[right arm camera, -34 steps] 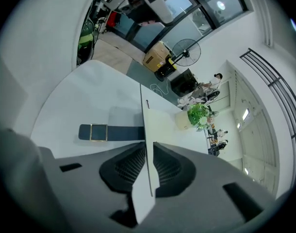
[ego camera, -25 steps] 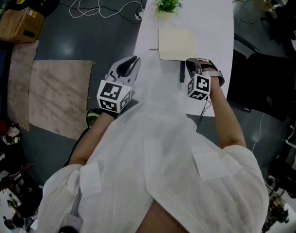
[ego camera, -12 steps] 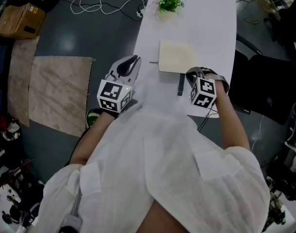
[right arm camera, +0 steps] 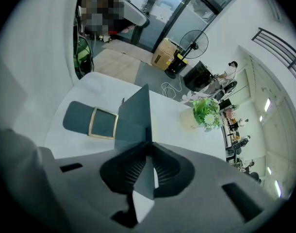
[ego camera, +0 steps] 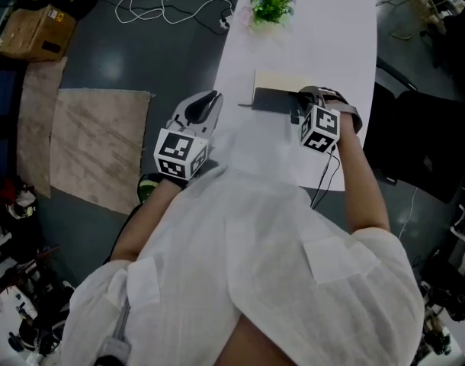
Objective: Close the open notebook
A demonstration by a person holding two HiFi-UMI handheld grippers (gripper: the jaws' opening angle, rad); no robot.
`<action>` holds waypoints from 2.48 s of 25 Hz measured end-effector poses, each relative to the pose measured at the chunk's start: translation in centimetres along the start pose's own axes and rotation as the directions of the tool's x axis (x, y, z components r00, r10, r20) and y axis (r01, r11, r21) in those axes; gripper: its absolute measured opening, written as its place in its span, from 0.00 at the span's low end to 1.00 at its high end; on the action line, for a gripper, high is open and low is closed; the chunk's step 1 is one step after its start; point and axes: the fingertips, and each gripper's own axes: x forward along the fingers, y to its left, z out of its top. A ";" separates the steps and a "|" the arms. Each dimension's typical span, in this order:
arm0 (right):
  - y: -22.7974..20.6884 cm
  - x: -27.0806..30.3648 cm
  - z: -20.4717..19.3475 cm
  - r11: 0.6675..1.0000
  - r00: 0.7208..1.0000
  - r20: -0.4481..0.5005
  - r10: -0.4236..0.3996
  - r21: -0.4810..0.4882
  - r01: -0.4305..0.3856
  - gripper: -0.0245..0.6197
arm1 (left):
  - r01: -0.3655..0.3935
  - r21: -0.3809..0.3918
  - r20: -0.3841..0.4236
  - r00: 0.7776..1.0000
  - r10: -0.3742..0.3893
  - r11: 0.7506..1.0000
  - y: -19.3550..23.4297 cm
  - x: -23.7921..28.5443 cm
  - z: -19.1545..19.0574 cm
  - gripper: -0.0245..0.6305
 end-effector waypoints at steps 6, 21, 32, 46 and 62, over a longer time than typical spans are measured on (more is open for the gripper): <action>-2.5 2.8 -0.5 0.996 0.996 -0.017 -0.085 0.003 0.085 0.12 | -0.019 -0.011 -0.026 0.999 0.018 1.000 0.9 0.3 -0.5 0.09; -6.1 3.6 -0.5 0.950 0.960 -0.016 -0.278 0.144 0.278 0.04 | -0.013 -0.021 -0.037 0.999 0.012 1.000 2.0 1.3 -0.9 0.09; -7.2 0.1 -1.6 0.853 0.928 0.006 -0.373 0.397 0.340 0.04 | 0.006 -0.006 -0.015 1.000 -0.006 1.000 1.3 1.0 -0.3 0.09; -6.4 -11.4 -0.6 0.332 0.710 0.261 -0.654 0.943 -0.042 0.05 | -0.019 0.012 0.051 0.999 0.019 1.000 1.3 -0.9 1.0 0.09; -1.2 -15.2 -2.2 0.236 0.723 0.204 -0.660 0.970 -0.058 0.04 | 0.015 0.041 0.093 0.996 -0.018 0.999 -0.6 -2.2 2.0 0.09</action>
